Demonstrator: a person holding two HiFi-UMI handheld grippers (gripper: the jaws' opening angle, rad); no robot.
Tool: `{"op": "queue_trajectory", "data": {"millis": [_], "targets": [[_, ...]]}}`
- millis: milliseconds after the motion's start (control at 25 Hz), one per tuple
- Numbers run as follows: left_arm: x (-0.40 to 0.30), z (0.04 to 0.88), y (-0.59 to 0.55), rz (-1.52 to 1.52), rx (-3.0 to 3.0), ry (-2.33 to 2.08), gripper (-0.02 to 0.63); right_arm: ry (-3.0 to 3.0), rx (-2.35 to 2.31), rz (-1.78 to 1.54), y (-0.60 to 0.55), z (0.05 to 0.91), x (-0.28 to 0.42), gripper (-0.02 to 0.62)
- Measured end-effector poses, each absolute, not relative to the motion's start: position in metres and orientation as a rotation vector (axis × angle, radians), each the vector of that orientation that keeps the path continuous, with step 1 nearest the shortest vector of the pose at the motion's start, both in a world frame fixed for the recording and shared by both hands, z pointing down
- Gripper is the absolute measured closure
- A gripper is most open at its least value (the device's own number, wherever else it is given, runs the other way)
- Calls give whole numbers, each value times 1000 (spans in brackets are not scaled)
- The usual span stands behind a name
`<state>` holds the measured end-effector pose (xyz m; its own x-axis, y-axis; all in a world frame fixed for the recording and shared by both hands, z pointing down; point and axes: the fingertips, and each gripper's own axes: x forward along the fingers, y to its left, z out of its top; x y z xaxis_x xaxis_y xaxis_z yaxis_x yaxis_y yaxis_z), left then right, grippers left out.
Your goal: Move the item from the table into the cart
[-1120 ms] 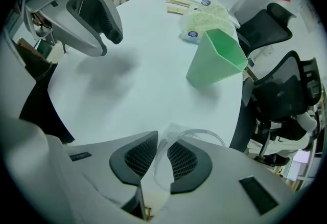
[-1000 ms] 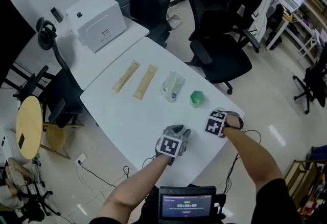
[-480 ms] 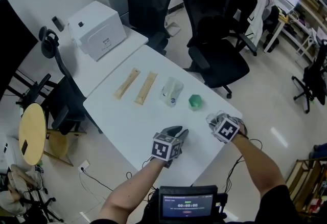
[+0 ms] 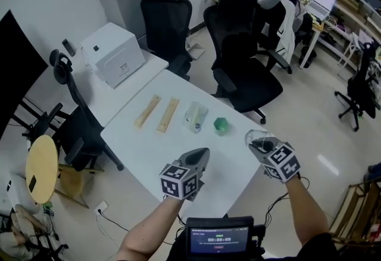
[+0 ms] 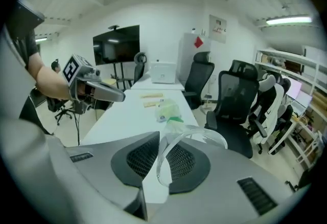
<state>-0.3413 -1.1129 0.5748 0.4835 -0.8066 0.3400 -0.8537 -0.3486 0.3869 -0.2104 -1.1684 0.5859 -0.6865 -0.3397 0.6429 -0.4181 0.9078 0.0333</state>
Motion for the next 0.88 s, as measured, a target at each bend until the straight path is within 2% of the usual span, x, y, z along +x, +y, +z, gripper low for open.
{"op": "queue_trajectory", "data": {"millis": [360,640,880], "targets": [[-316,485,-1054,11,2328,-1529,606,-2634,808,61,-1102,466,-150,569],[-246,429,-1039,-18,2486,-1543,606,-2741,983,-35,-1061,405,-84,569],[-171,407,-1013,-41,2720,-1372,606,-2727,1310,-58,-1000,383,-15,569]]}}
